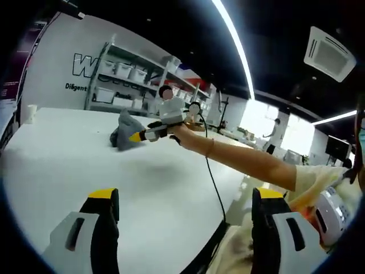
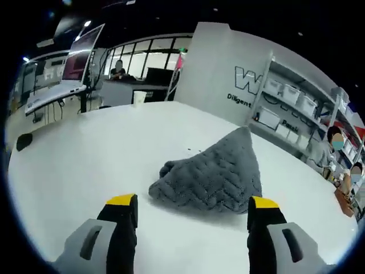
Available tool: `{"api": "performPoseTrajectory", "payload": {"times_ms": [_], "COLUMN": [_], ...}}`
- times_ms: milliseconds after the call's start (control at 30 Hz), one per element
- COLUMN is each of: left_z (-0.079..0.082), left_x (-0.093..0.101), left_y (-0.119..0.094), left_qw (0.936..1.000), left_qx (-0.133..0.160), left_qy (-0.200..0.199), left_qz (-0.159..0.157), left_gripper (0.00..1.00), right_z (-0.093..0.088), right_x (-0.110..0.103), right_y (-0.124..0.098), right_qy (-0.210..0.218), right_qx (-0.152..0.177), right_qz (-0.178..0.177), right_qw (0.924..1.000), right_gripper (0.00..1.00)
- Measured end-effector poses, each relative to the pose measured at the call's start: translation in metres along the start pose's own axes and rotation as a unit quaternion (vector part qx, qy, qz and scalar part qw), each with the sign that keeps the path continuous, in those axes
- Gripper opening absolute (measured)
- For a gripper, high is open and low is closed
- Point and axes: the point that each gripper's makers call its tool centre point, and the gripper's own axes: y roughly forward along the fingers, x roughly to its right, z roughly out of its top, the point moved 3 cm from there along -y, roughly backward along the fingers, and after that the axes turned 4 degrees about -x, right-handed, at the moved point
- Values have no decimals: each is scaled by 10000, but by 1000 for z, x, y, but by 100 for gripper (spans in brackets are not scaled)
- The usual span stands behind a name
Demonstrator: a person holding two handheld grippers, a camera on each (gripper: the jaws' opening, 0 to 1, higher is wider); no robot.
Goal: Open the folded towel by lifting each exposed corner and separating the folded layers until the towel lies flat within the target outline without major curled edges
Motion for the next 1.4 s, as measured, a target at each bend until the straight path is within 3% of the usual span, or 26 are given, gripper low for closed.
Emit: {"api": "performPoseTrajectory", "payload": {"times_ms": [300,533,867,1067,1167,1400], "left_z": [2,8,9,14,16,19], "left_x": [-2,0,-5,-4,-7,-8], "left_y": [-4,-10,-15,-26,-32,-40], "left_qw": [10000,9999,9998,9994,9990,9983], "left_qx": [46,157,202,270,323,473], "left_qy": [-5,32,7,137,149,90], "left_qz": [31,24,82,176,261,340], "left_gripper": [94,94,94,95,95,94], "right_z": [-1,5,5,14,8,2], "right_x": [-2,-17,-20,-11,0,4], "right_y": [7,22,48,53,53,58], "right_qy": [-78,244,341,262,45,20], "right_qx": [67,155,-203,-257,-448,-403], "right_qz": [66,417,-111,-411,-715,-712], "right_qw": [9999,9987,9992,9985,9964,9966], "right_gripper": [71,74,77,65,54,51]}}
